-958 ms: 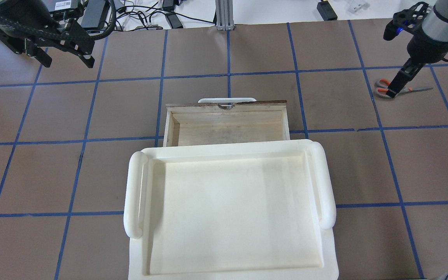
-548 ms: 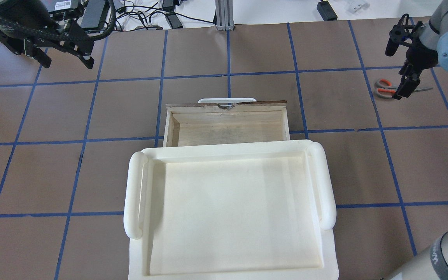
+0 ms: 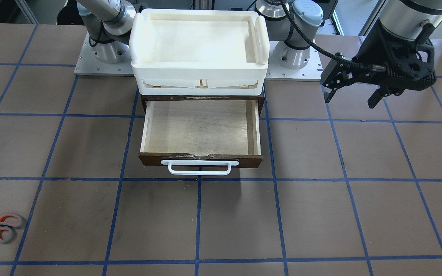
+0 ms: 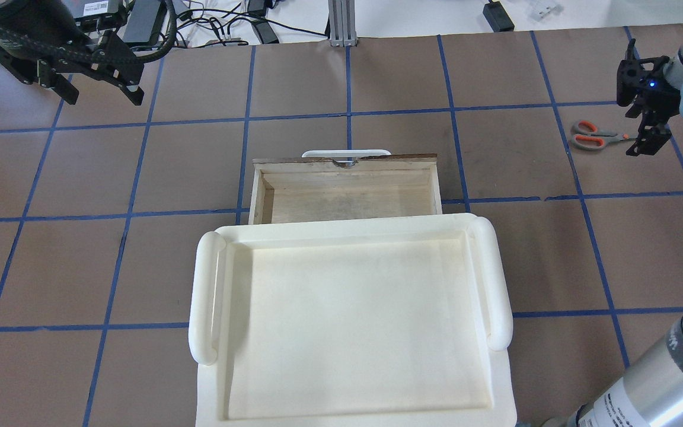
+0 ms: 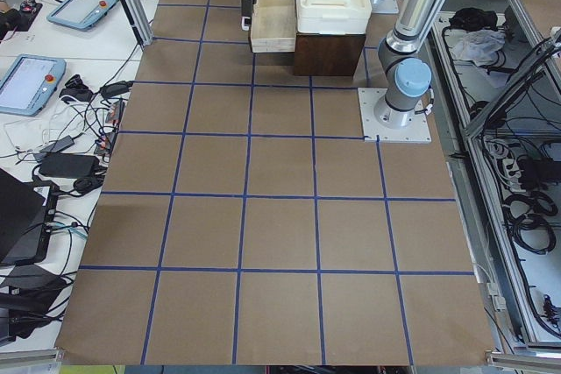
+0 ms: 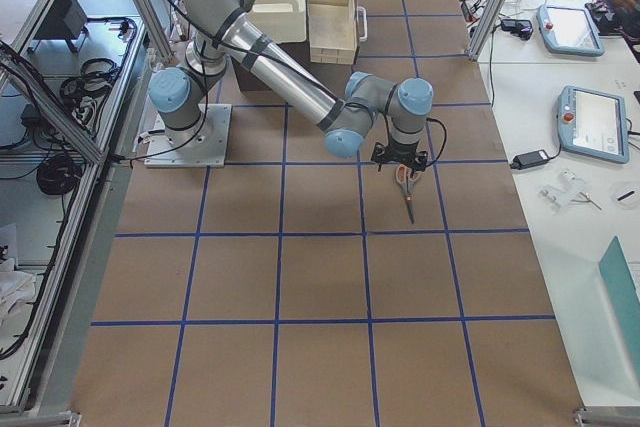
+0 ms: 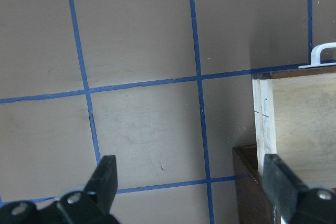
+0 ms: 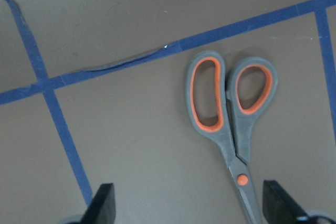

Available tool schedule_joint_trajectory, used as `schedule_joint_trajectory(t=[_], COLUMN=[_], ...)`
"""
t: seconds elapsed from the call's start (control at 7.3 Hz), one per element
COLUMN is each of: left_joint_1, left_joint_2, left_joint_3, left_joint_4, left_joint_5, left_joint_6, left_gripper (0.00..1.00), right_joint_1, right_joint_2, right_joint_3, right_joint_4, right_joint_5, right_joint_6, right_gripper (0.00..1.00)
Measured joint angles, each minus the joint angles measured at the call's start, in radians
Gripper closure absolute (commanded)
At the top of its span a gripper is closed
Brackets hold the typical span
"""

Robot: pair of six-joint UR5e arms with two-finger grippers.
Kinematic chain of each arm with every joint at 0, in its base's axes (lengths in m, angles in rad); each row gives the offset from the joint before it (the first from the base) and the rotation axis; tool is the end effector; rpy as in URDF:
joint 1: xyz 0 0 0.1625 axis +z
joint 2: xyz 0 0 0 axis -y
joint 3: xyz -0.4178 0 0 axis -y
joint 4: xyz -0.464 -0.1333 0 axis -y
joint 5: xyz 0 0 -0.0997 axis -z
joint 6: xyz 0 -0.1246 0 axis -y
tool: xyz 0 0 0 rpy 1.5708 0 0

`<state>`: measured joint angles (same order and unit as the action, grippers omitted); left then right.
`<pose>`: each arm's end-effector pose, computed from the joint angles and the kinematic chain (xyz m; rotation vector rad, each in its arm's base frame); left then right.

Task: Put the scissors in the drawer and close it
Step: 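Lower the right gripper over the scissors handles, then close the right gripper on the scissors and lift them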

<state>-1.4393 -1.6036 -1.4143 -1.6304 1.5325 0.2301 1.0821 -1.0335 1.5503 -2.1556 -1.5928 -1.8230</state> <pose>-0.0606 -0.5947 0.5195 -0.1554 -3.1097 0.1089 -0.2252 -0.7016 0.1747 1.8990 -2.4128 0.0112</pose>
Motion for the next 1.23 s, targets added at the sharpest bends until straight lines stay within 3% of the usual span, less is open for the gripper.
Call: schedule_joint_trajectory(t=[0.68,1.1,1.23], left_joint_1=[0.001,0.002,0.002], left_joint_2=[0.003,0.003,0.003], left_joint_3=[-0.001,-0.002,-0.002], left_joint_4=[-0.003,-0.005,-0.004], left_joint_5=[-0.001,0.000,0.000], left_joint_6=[0.000,0.000,0.000], left_gripper=[0.00,0.00,0.00], right_joint_1=[-0.009,-0.010,-0.010], right_joint_2=[0.105,0.150,0.160], right_joint_3=[-0.062,-0.086,-0.092], right_joint_4=[-0.058,-0.085,-0.086], right_joint_5=[0.033,0.066,0.069], right_joint_6=[-0.115,-0.139,-0.140], right_gripper=[0.01,0.06,0.12])
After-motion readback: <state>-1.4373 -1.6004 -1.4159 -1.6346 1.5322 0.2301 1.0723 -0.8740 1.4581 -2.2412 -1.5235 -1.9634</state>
